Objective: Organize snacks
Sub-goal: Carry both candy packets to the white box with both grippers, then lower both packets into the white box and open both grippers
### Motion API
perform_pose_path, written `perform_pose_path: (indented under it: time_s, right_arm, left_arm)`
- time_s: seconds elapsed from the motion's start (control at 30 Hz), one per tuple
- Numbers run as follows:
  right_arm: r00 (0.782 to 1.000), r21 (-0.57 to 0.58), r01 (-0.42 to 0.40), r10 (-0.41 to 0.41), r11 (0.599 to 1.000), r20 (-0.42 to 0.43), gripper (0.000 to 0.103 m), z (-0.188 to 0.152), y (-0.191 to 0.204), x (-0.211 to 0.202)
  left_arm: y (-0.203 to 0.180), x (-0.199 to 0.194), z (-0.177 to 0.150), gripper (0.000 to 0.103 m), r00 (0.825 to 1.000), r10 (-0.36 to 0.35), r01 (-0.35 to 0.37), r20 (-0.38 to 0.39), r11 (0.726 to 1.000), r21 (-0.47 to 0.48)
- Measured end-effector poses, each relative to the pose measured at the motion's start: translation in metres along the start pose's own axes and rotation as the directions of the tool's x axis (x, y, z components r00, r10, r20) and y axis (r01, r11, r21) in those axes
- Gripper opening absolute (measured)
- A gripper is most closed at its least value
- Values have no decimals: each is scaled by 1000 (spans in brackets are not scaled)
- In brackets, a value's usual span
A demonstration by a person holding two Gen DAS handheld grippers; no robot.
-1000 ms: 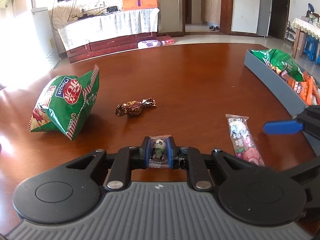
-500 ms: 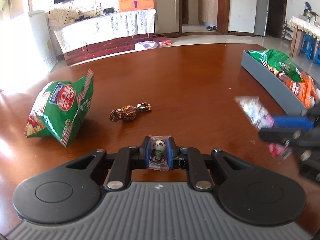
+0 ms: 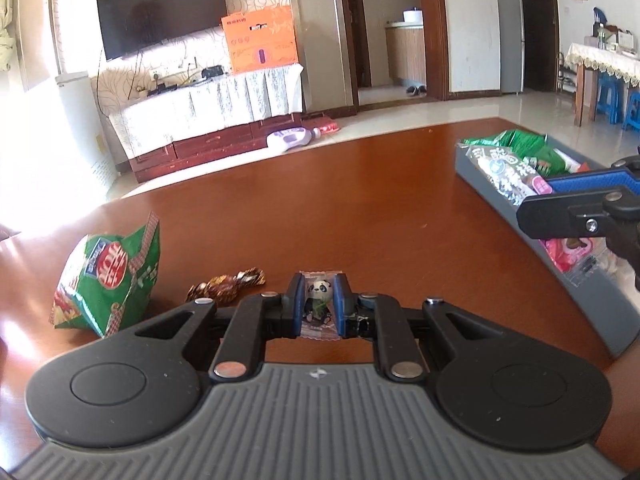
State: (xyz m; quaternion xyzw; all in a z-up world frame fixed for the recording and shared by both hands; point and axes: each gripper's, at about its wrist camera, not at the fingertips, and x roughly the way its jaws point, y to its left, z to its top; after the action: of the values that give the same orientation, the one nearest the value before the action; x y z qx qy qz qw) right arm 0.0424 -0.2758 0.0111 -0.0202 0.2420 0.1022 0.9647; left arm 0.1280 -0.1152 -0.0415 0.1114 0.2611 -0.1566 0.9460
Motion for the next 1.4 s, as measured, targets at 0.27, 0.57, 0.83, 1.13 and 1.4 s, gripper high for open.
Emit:
perform_pose_path:
  time_s: [0.27, 0.57, 0.83, 1.13, 1.4]
  right_arm:
    - [999, 25, 17, -18, 1000, 27, 16, 0, -18, -13]
    - [997, 44, 57, -59, 997, 54, 16, -2, -38, -28]
    - [993, 74, 89, -94, 993, 66, 16, -6, -56, -38]
    - [989, 104, 113, -121, 988, 81, 16, -8, -72, -47]
    - [981, 139, 158, -171, 978, 86, 16, -14, -92, -55]
  left_arm:
    - [-32, -9, 20, 18, 997, -25, 24, 74, 1000, 16]
    - [-68, -8, 35, 18, 993, -59, 55, 105, 998, 37]
    - [-105, -6, 46, 18, 987, -109, 103, 119, 993, 55]
    - [-137, -1, 57, 18, 981, -156, 152, 115, 987, 43]
    - [-157, 6, 63, 18, 975, -202, 201, 97, 979, 24]
